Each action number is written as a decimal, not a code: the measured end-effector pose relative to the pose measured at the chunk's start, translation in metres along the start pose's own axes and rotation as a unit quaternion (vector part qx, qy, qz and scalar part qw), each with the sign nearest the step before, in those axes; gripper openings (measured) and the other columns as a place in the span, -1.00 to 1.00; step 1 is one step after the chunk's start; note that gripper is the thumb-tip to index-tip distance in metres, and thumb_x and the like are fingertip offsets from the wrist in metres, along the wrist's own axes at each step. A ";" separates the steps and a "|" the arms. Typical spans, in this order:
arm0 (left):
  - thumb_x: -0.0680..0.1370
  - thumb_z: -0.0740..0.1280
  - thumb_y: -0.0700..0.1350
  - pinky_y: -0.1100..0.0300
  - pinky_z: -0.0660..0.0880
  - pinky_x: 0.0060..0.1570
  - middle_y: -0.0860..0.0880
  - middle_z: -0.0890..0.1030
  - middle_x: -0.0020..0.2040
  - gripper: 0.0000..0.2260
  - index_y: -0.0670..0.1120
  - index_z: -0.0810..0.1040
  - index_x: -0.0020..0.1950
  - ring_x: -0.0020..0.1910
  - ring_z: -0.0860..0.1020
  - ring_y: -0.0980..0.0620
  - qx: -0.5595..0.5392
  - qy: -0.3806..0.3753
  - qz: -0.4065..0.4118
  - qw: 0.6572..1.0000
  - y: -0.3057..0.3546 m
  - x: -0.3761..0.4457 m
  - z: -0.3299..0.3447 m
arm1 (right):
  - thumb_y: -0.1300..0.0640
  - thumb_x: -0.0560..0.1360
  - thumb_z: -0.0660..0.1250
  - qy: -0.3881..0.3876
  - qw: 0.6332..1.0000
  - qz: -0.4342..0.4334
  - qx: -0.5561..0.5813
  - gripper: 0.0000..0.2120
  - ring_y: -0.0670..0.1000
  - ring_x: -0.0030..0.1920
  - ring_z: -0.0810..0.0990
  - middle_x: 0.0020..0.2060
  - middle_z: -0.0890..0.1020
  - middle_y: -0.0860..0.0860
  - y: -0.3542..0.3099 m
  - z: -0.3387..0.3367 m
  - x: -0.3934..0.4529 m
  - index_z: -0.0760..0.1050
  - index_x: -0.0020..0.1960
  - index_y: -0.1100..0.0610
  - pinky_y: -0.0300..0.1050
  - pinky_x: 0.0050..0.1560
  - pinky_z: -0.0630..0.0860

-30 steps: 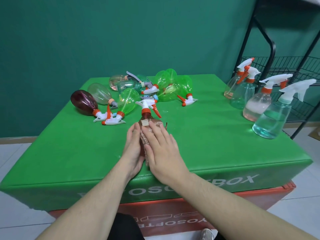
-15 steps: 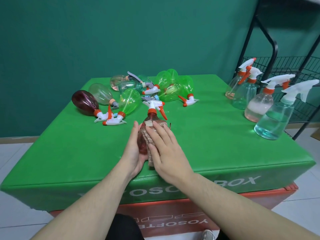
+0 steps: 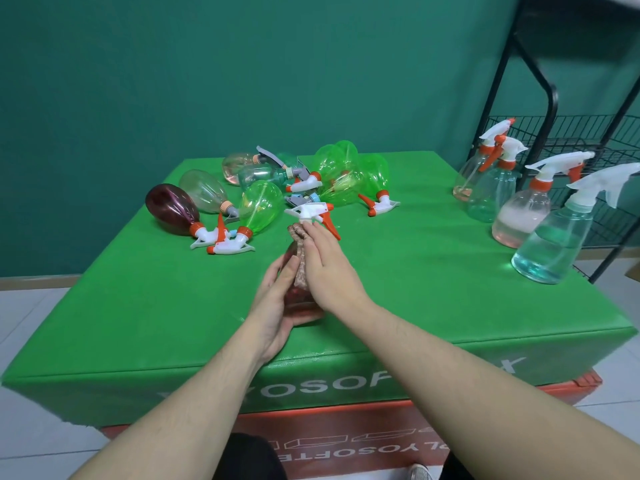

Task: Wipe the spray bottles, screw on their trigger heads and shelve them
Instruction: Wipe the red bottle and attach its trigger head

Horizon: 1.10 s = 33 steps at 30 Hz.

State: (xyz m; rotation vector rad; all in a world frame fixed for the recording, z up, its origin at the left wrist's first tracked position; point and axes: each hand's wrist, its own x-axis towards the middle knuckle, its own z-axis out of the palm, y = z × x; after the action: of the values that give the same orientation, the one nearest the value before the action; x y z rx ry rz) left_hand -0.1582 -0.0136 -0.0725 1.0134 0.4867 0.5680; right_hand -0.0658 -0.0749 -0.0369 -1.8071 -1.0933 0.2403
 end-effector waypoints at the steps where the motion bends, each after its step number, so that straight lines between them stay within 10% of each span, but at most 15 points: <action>1: 0.37 0.42 0.20 -0.07 0.66 -0.21 -0.07 0.70 0.20 -0.31 0.03 0.45 0.48 0.01 0.73 -0.03 0.000 0.003 -0.001 1.000 0.000 0.000 -0.001 | 0.08 0.72 0.02 -0.001 1.000 0.003 0.004 -0.57 -0.11 0.58 0.14 0.59 0.23 -0.03 0.001 0.001 0.000 0.26 0.58 0.05 -0.11 0.59 0.03; 7: 0.44 0.41 0.09 0.01 0.63 -0.29 -0.02 0.74 0.07 -0.44 0.04 0.47 0.45 -0.06 0.73 0.03 -0.005 0.013 0.005 1.000 -0.001 -0.001 0.000 | 0.03 0.72 -0.01 0.003 0.998 -0.048 -0.045 -0.54 -0.14 0.57 0.13 0.60 0.20 -0.08 0.011 0.002 -0.022 0.20 0.60 0.01 -0.14 0.58 0.06; 18: 0.30 0.66 0.16 -0.15 0.51 0.35 -0.27 0.66 0.25 -0.08 -0.09 0.31 0.51 0.25 0.64 -0.21 -0.104 0.028 0.019 0.994 -0.003 0.001 -0.005 | -0.01 0.70 0.02 -0.026 0.986 -0.116 -0.119 -0.49 -0.06 0.63 -0.08 0.63 0.00 -0.12 0.027 0.014 -0.065 0.05 0.64 -0.05 0.04 0.62 -0.01; 22: 0.48 0.45 0.04 -0.15 0.50 0.37 -0.27 0.67 0.22 -0.34 -0.14 0.32 0.50 0.24 0.64 -0.21 -0.106 0.028 0.019 0.994 -0.003 0.001 -0.004 | 0.01 0.71 0.05 -0.023 0.986 -0.114 -0.116 -0.49 -0.09 0.62 -0.08 0.63 0.00 -0.15 0.027 0.011 -0.068 0.05 0.64 -0.09 0.01 0.62 -0.02; 30: 0.33 0.57 0.34 -0.02 0.50 0.38 -0.19 0.59 0.38 -0.08 -0.14 0.42 0.52 0.39 0.56 -0.12 -0.025 -0.025 0.008 0.999 -0.002 0.004 -0.004 | 0.03 0.67 -0.02 0.035 0.978 -0.164 -0.127 -0.49 -0.21 0.59 -0.18 0.60 0.16 0.01 0.016 0.004 -0.057 0.21 0.60 0.11 -0.08 0.61 -0.10; 33: 0.49 0.37 0.32 0.10 0.63 0.13 -0.13 0.61 0.37 -0.29 -0.08 0.45 0.51 0.34 0.60 -0.03 -0.020 -0.032 0.014 0.999 0.000 0.001 -0.002 | 0.08 0.68 -0.01 0.033 0.978 -0.168 -0.121 -0.51 -0.35 0.53 -0.20 0.58 0.23 0.06 0.005 0.002 -0.044 0.26 0.57 0.17 -0.15 0.60 -0.15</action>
State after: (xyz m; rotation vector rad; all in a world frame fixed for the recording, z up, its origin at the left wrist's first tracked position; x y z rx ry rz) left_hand -0.1586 -0.0115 -0.0737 0.9987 0.4044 0.5657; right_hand -0.0895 -0.1083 -0.0549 -1.7889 -1.4060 -0.1619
